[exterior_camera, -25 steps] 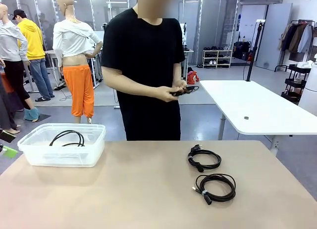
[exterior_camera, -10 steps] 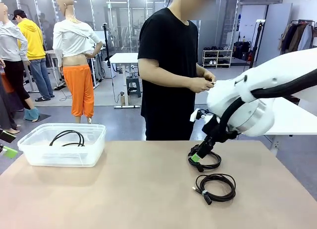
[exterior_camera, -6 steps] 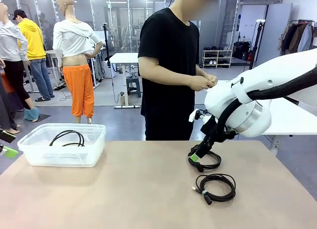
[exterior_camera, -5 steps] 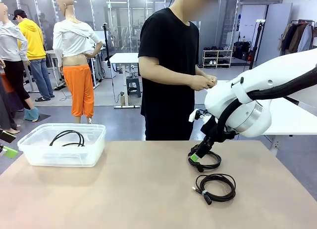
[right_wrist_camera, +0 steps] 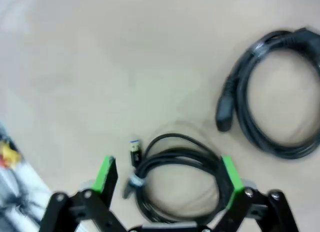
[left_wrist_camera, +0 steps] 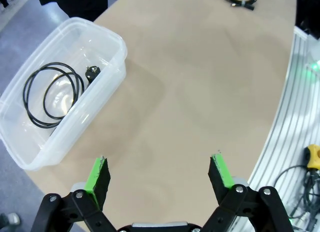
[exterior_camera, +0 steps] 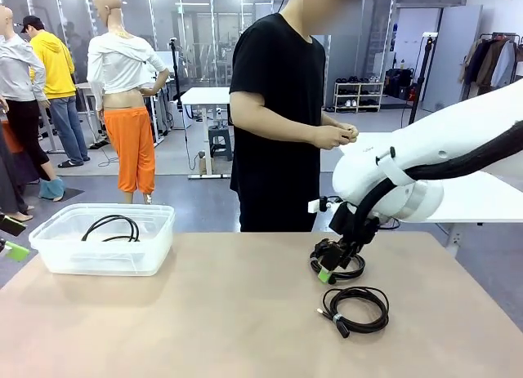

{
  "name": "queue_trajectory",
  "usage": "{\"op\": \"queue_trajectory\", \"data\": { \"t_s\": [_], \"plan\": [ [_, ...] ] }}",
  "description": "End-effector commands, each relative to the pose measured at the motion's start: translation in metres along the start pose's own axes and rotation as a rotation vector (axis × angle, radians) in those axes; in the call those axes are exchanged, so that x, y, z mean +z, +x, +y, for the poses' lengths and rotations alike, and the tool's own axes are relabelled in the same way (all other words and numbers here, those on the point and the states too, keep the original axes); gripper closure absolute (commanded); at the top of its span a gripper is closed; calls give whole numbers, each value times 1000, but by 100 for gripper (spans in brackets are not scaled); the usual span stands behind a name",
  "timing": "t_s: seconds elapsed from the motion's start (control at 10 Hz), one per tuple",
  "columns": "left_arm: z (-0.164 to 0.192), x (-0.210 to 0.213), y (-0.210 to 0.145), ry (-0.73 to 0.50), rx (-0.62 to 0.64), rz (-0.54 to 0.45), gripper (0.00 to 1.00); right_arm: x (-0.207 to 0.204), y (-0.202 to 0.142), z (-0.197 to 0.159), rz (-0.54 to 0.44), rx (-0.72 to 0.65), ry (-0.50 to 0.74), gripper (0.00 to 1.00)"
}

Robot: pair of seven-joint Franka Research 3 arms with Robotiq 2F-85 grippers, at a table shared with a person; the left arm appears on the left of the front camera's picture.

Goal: Organize and store the cables.
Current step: Place the Power Cable into the Organizing box.

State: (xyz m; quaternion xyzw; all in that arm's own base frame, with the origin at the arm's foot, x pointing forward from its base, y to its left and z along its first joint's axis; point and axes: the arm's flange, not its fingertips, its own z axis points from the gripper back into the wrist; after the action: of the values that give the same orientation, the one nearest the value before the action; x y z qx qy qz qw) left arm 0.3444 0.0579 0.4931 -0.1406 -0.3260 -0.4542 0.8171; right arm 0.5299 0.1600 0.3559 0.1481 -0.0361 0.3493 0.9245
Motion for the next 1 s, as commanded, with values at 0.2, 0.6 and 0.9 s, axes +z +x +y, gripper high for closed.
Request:
{"op": "queue_trajectory", "data": {
  "t_s": [0.2, 0.6, 0.9],
  "plan": [
    [-2, 2, 1, -8, 11, 15, 0, -6, 99, -22, 24, -367, 71, 0],
    [-2, 2, 1, -8, 11, 15, 0, -50, 107, -34, 19, -447, -236, 0],
    [-2, 2, 1, -8, 11, 15, 0, -71, 104, -38, 32, -431, -298, 0]
  ]
}}
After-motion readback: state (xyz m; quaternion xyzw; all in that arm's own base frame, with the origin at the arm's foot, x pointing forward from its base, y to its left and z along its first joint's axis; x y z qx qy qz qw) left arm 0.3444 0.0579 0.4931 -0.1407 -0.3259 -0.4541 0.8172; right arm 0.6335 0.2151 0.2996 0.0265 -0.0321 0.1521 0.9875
